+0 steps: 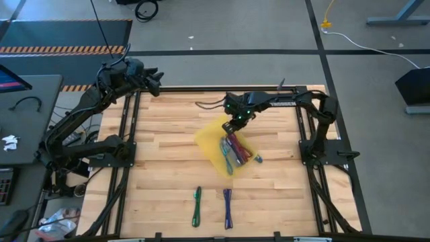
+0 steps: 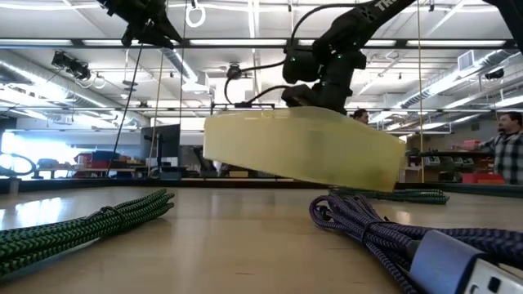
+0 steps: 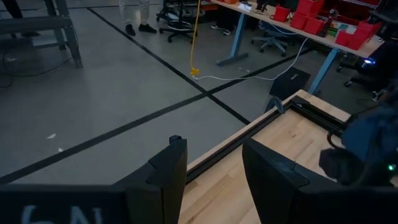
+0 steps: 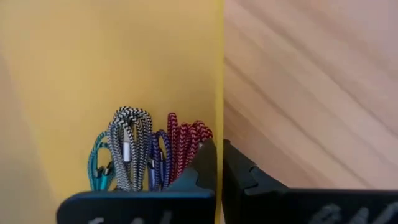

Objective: Pick and place USB-C Cables
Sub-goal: Move the yellow bin to the center of the table

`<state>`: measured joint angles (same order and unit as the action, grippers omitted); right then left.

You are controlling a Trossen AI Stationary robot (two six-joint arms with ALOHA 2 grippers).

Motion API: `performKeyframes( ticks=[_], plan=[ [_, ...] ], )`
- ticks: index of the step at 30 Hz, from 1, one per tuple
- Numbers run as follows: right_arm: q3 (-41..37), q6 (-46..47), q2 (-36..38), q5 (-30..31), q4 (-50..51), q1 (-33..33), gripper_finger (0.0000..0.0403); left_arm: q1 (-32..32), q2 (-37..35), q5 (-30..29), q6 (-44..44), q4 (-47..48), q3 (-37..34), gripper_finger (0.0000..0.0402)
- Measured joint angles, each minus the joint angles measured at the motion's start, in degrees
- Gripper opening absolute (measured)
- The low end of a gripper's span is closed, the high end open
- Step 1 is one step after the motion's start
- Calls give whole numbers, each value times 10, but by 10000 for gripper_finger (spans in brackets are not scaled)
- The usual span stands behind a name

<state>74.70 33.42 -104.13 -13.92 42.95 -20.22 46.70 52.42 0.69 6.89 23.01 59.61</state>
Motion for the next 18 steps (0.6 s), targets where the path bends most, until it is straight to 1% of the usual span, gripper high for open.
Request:
performKeyframes(
  ticks=[3, 8, 12, 15, 18],
  plan=[
    [0, -1, 8, -10, -19, -4, 2, 0, 0, 0, 3, 0, 0, 162],
    [0, -25, 1, -44, -36, 11, 2, 0, 0, 0, 4, 0, 0, 162],
    [0, -65, 1, -50, -32, 19, 2, 0, 0, 0, 15, 0, 0, 162],
    [0, -85, 1, -66, -23, 17, 2, 0, 0, 0, 15, 0, 0, 162],
    [0, -94, 1, -64, -20, 18, 2, 0, 0, 0, 17, 0, 0, 162]
  ],
)
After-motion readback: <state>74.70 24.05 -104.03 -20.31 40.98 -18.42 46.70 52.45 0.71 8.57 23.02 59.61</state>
